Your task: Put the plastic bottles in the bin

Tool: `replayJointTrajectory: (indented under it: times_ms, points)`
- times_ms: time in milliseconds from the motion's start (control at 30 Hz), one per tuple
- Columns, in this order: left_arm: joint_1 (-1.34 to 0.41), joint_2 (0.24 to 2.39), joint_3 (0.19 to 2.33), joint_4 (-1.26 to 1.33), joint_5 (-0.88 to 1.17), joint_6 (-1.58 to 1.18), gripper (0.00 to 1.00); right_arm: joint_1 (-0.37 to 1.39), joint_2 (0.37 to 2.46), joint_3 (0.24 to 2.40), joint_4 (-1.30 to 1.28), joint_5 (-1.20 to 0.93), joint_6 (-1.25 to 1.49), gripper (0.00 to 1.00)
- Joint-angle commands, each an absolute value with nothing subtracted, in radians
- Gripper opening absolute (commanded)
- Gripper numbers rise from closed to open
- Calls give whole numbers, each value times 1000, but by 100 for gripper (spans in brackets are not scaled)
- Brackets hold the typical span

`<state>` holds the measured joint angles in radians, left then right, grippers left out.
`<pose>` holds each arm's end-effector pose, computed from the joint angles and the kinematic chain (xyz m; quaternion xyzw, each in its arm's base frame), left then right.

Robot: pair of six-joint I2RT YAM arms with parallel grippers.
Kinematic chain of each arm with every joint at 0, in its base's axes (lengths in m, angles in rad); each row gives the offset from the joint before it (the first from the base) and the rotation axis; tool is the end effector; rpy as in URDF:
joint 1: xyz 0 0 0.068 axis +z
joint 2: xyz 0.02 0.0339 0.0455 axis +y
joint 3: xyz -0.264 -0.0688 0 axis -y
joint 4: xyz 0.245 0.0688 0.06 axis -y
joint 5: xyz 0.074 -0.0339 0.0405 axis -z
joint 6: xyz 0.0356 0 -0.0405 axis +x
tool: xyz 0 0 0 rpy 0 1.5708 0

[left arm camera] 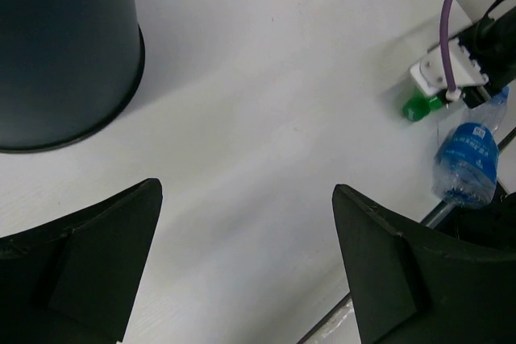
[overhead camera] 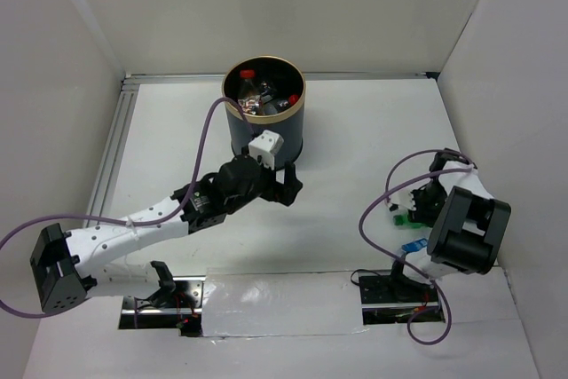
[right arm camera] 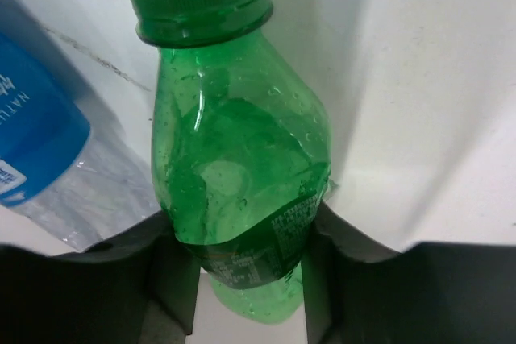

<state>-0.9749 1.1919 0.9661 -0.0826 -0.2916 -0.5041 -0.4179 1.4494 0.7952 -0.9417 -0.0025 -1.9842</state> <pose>0.1643 -0.2240 0.3296 0.1029 0.7967 -0.3068 0.5104 0.1976 -0.0877 0.1645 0.7054 -0.7086 -0.0122 0.0034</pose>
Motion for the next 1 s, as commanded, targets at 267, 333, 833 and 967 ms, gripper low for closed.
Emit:
replayJointTrajectory:
  times_ms: [267,333,833,967]
  points:
    - [-1055,1101,805,-15,-315,-615,100,-293,1537,1412,-1140,-668,-1836,20]
    - [-1068,1092,775,0,-304,-626,100,-217,1546,1583,-1108,-802,-1731,20]
    - [-1167,973,569,44,-356,-729,100,425,1873,2176,-354,-871,-645,28]
    - [-1167,930,560,32,-377,-738,100,434,1980,2213,-328,-841,-525,60]
